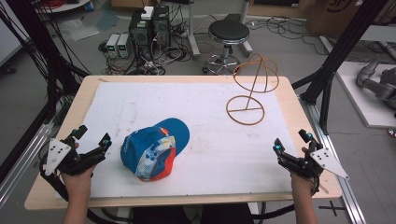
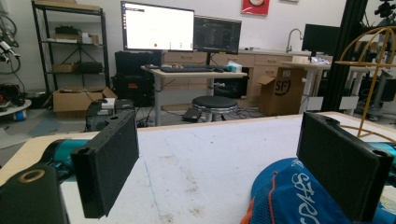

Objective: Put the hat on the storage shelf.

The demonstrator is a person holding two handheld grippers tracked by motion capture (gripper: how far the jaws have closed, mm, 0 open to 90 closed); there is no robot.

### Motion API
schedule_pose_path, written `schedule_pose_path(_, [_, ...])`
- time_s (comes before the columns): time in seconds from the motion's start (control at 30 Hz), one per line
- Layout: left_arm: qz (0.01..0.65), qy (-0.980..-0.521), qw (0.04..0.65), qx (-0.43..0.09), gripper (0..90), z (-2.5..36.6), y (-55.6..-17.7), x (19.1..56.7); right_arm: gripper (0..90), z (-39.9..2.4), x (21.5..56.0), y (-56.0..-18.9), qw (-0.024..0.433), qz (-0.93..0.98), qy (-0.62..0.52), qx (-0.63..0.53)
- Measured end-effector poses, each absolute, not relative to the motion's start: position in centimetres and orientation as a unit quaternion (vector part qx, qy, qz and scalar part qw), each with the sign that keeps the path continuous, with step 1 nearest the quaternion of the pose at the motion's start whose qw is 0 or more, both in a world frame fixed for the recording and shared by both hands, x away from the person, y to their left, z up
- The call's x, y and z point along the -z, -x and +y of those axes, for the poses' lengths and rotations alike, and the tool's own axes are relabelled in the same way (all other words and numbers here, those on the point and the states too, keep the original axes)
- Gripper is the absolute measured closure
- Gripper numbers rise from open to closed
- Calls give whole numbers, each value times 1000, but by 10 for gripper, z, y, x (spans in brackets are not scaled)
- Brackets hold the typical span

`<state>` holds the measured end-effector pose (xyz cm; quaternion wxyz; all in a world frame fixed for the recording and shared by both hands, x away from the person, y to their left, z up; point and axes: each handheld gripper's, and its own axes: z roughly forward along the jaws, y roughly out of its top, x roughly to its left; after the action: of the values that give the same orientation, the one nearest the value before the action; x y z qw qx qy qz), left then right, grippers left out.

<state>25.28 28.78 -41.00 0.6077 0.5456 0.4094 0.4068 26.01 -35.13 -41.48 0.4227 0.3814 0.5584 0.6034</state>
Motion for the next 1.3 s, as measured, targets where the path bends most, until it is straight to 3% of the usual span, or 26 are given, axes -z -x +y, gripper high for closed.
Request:
schedule_pose_path(0.5, [388, -553, 621, -397, 134, 282, -244, 403, 69, -353, 416, -263, 416, 559, -386, -605])
schedule_pose_path(0.87, [331, -622, 614, -355, 134, 248, -246, 405, 69, -354, 417, -264, 414, 556, -389, -606])
schedule_pose_path(1.3, [314, -666, 586, -337, 133, 227, -250, 413, 69, -352, 418, -264, 414, 558, -389, -605])
